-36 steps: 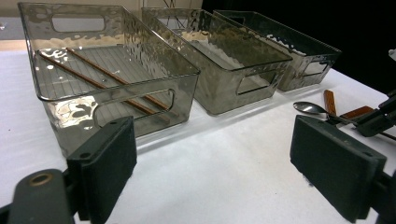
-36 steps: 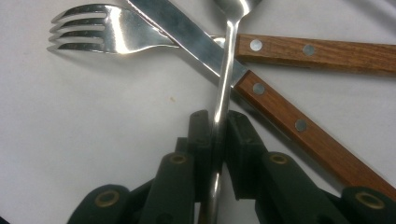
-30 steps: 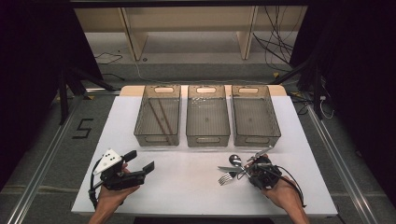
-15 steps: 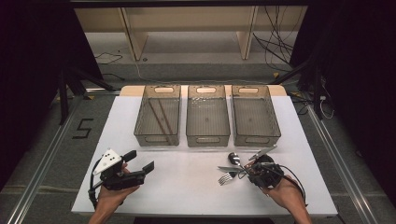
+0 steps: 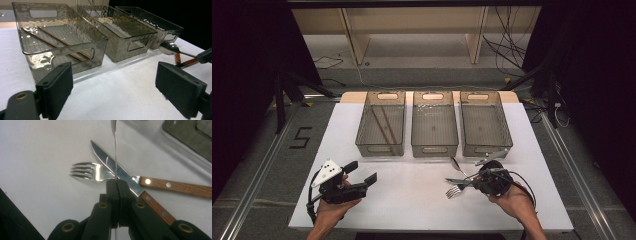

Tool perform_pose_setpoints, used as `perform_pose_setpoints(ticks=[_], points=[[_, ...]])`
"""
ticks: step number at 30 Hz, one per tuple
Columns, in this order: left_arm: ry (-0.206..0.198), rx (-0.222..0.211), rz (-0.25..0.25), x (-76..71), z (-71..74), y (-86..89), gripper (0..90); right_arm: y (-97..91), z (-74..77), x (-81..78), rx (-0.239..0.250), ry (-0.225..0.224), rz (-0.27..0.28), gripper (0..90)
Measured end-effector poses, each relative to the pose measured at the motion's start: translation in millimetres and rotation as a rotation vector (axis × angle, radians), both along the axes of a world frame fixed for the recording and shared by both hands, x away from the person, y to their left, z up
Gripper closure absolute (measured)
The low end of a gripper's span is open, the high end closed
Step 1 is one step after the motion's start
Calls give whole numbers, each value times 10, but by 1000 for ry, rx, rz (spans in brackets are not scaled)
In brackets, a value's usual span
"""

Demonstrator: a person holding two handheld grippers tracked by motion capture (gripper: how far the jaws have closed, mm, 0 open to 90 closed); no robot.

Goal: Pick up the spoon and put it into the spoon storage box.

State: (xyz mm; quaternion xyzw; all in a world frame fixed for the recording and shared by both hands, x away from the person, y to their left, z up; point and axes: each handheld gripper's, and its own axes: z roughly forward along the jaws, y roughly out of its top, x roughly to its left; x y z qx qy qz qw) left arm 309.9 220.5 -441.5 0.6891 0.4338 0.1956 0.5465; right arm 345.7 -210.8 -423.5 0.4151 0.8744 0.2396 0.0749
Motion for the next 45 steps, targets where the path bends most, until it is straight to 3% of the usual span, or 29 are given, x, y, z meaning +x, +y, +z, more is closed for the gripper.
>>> perform_pose_setpoints(ticks=[11, 23, 34, 45], points=[[-1, 1, 0, 0, 2, -5, 139, 131, 250, 139, 34, -67, 24, 900], [-2, -1, 1, 1, -1, 2, 139, 407, 464, 539, 83, -125, 20, 900], [-4, -5, 0, 3, -3, 14, 139, 627, 518, 978, 95, -148, -25, 900], [-4, -3, -2, 3, -1, 14, 139, 794, 564, 1238, 81, -157, -52, 900]])
